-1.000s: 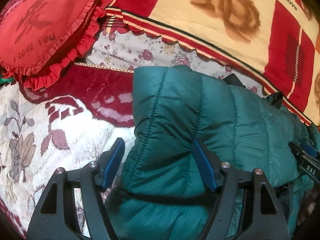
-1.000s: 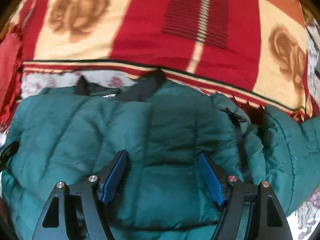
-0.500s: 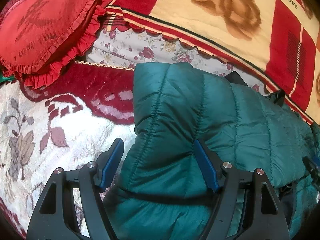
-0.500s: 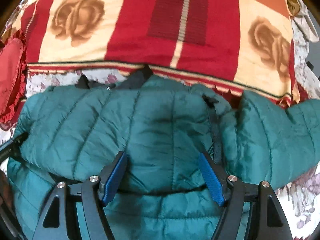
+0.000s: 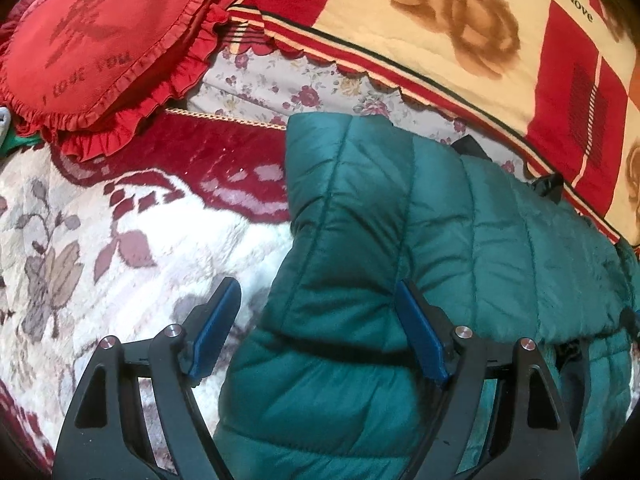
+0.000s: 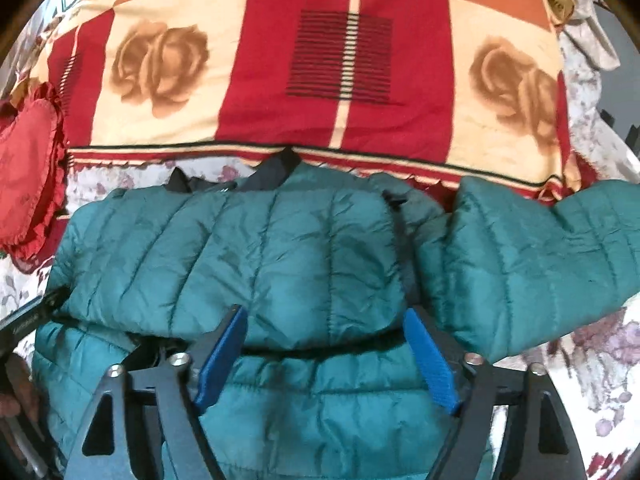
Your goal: Fold large clothes
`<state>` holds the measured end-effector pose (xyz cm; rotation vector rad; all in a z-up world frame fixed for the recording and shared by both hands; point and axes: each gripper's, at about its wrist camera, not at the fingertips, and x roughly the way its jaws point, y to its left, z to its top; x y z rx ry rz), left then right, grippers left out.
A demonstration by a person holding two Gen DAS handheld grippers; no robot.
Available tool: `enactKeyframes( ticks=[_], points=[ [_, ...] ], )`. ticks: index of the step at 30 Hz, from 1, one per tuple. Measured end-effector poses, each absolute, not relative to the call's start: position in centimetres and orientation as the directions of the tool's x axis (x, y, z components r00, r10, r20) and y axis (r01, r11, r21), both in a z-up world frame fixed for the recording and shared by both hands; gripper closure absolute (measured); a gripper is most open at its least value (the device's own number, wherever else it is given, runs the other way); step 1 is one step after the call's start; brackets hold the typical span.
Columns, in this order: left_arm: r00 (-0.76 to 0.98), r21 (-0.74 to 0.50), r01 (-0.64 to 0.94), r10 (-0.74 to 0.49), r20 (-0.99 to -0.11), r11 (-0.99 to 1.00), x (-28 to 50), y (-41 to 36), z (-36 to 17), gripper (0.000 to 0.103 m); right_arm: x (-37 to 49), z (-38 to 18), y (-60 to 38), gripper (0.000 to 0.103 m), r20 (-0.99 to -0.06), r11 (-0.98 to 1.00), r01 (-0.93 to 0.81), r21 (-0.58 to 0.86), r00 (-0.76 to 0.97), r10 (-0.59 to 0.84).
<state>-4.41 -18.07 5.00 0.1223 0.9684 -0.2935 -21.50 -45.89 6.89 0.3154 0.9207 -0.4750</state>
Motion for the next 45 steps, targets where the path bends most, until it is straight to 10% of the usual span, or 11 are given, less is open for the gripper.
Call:
enactKeyframes(
  ticks=[45],
  points=[
    [0.521, -0.128, 0.273, -0.259, -0.814, 0.953, -3.9, -19.0, 4.2, 0.018, -29.5, 9.5, -54.3, 0.021, -0.808, 0.770, 0.636, 0.050, 0.479, -0.343]
  ],
)
